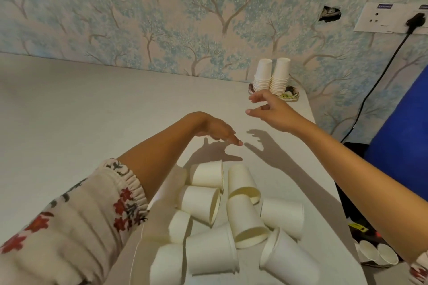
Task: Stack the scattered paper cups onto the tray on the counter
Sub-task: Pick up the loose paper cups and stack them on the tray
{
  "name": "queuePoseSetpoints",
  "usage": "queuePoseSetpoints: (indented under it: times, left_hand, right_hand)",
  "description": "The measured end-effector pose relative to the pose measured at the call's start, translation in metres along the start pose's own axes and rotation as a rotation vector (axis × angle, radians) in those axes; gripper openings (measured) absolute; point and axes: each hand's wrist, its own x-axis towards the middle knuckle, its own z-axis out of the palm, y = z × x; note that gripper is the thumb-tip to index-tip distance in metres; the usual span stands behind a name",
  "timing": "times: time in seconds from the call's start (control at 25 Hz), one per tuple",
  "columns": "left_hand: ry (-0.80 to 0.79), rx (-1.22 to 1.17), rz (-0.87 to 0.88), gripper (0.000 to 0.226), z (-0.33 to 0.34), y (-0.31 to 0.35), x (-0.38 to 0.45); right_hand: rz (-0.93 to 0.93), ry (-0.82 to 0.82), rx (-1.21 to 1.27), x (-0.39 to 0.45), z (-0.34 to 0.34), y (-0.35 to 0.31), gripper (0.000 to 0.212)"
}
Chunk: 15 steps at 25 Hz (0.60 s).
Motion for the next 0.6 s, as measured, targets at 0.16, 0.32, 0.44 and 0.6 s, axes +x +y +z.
queuePoseSetpoints:
  times: [0.16, 0.32, 0.44, 0.6]
  left_hand:
    - [-0.022, -0.127, 0.067, 0.083, 0.002, -0.004, -0.031]
    - [-0.018, 0.071, 0.032, 0.085, 0.016, -0.014, -0.05]
    - [0.037, 0.198, 0.01, 0.083, 0.03, -0.023, -0.054]
    - [0.043, 0.161, 0.067, 0.081, 0.037, -0.029, -0.054]
  right_hand:
    - [0.009, -0.223, -0.09, -0.036, 0.013, -0.014, 0.055]
    - [-0.011, -0.471, -0.234, -0.078, 0.024, -0.011, 0.065]
    - [-0.013, -0.56, -0.363, -0.096, 0.034, -0.009, 0.075]
    - [-0.041, -0.543, -0.411, -0.107, 0.042, -0.007, 0.072]
